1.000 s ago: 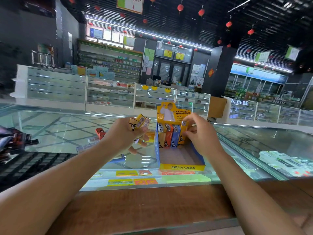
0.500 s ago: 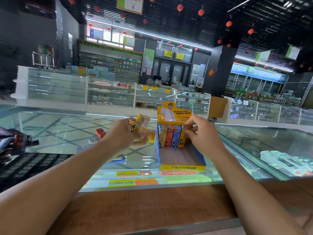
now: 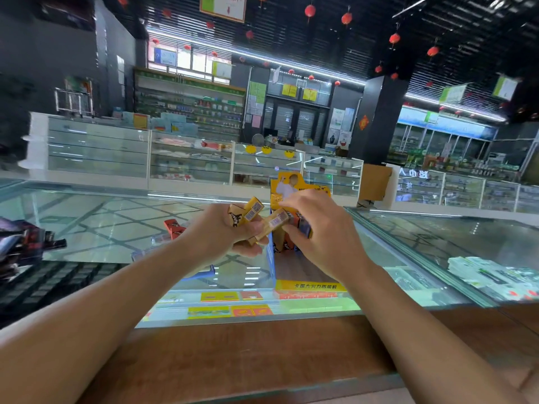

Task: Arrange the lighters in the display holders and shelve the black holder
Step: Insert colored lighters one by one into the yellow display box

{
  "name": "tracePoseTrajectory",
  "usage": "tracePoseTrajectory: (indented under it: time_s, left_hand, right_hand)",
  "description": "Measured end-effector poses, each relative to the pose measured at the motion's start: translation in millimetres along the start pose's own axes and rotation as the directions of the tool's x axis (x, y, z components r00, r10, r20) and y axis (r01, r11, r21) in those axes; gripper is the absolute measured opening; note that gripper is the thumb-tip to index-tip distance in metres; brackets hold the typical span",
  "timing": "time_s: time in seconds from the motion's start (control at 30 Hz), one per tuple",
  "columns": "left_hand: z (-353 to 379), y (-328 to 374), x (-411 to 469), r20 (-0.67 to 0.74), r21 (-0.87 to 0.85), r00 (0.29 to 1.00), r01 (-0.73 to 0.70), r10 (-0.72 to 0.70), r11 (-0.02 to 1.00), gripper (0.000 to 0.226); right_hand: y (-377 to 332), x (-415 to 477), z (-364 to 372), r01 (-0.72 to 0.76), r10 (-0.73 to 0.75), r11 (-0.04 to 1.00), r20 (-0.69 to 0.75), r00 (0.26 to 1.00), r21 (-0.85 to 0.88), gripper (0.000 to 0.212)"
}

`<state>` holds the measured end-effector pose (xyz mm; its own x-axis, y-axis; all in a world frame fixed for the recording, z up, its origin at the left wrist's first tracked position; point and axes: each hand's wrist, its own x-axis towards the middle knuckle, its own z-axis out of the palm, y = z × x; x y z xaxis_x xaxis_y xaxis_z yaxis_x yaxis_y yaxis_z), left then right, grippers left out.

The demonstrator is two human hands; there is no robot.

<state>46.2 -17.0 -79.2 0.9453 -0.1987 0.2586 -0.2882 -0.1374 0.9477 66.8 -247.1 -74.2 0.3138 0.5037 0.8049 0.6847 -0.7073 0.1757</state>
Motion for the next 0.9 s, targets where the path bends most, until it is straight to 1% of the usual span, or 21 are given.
tracePoseTrajectory:
  time_s: [0.13,0.17,0.23,0.3,0.37,0.4,0.43,0.47,0.53,0.6,0.63,0.73,0.8,0.9]
  left_hand:
    - [1.6,0.8,-2.3,0.030,0.039,0.999,-0.035,0.034,0.999,0.018]
    - [1.9,1.7,-2.2,0.017,0.030,0.999,-0.034,0.033,0.999,0.020]
    - [1.6,3.8,-1.0,-0.046,-0.002,0.999,-0.029,0.028,1.000,0.024]
    - [-0.3,3.7,0.5,-0.122,-0.018,0.992,-0.036,0.034,0.999,0.023]
    - [-3.9,1.2,2.1,-0.178,0.001,0.983,-0.039,0.039,0.999,0.023]
    - [-5.5,-0.3,2.7,-0.191,0.012,0.981,-0.037,0.038,0.999,0.024]
    - [-6.6,-1.4,2.8,-0.197,0.020,0.980,-0.033,0.036,0.999,0.026]
    - [-7.0,-2.1,2.6,-0.195,0.028,0.980,-0.030,0.034,0.999,0.028]
    - [-6.0,-1.5,1.1,-0.179,0.047,0.983,-0.020,0.028,0.999,0.026]
    - [-4.0,-0.5,-0.2,-0.160,0.060,0.987,-0.009,0.019,0.998,0.024]
    - [-3.1,-0.3,-0.4,-0.151,0.072,0.988,-0.007,0.018,0.997,0.024]
    - [-3.2,-0.5,-0.5,-0.141,0.115,0.990,-0.002,0.018,0.993,0.026]
    - [-4.1,0.0,-1.0,-0.140,0.124,0.990,-0.003,0.021,0.992,0.026]
    - [-4.4,0.0,-1.6,-0.184,0.144,0.982,-0.010,0.036,0.990,0.019]
  right_hand:
    - [-4.2,1.8,4.6,0.140,-0.142,0.988,-0.032,0.989,-0.067,0.016]
    - [-2.9,1.1,3.6,0.153,-0.156,0.985,-0.032,0.987,-0.077,0.015]
    - [0.8,0.1,3.1,0.134,-0.136,0.988,-0.013,0.991,-0.072,0.016]
    - [2.4,-0.8,5.1,0.063,-0.063,0.998,0.009,0.998,0.007,0.013]
    - [-0.5,-1.0,5.6,-0.082,0.081,0.980,0.009,0.997,0.179,0.010]
    - [-2.3,-0.8,4.3,-0.169,0.173,0.945,0.011,0.985,0.278,0.010]
    - [-4.3,-0.3,2.1,-0.255,0.265,0.894,0.024,0.964,0.368,0.016]
    - [-5.8,0.0,0.0,-0.327,0.340,0.833,0.054,0.939,0.447,0.027]
    - [-6.1,0.4,-2.4,-0.427,0.429,0.725,0.130,0.894,0.540,0.048]
    - [-4.3,-0.2,-1.8,-0.477,0.460,0.688,0.181,0.869,0.547,0.054]
    - [-4.0,-0.8,-1.1,-0.493,0.473,0.675,0.192,0.860,0.549,0.053]
    - [-6.6,-1.9,-0.1,-0.508,0.507,0.619,0.189,0.841,0.598,0.038]
    - [-8.7,-2.1,0.9,-0.501,0.506,0.625,0.178,0.844,0.598,0.034]
    - [-6.6,-3.1,5.0,-0.501,0.493,0.692,0.167,0.854,0.521,0.025]
